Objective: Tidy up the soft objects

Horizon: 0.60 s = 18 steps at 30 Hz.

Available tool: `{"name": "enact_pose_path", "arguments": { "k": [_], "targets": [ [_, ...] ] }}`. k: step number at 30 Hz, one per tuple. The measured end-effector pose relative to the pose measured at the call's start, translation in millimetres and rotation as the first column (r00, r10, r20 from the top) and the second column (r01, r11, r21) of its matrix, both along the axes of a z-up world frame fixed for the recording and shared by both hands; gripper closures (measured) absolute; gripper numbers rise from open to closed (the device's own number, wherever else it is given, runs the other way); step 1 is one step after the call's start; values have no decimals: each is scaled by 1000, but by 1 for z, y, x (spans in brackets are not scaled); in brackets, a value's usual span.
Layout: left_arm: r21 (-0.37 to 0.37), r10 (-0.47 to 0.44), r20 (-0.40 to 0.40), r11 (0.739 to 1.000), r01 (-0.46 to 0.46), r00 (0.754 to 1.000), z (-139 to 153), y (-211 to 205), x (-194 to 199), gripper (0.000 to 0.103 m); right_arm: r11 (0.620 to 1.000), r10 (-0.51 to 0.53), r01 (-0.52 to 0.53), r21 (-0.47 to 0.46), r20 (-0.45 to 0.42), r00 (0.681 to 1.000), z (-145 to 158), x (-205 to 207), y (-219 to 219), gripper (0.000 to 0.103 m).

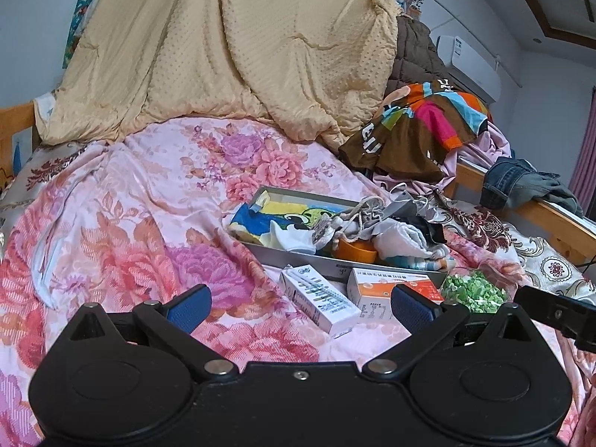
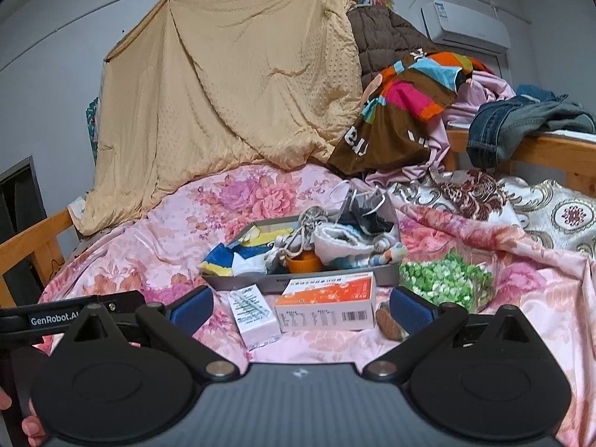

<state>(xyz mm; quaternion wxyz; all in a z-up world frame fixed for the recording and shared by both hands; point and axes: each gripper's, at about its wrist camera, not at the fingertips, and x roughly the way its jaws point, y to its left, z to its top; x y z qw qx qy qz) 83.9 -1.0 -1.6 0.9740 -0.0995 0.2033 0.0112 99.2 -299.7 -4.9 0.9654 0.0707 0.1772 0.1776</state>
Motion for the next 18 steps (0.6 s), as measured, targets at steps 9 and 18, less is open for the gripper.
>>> {"name": "enact_pose_path", "arguments": {
  "k": [9,18],
  "targets": [
    [6,17,-41,1000,-16,999,-14,8,-2,1,1000,16,-17,-12,-61,998,-15,-1,11,0],
    [31,9,-57,999,-8,998,-25,10,-8,1,1000,9,-9,2,-130,991,-30,2,15,0]
  ]
}}
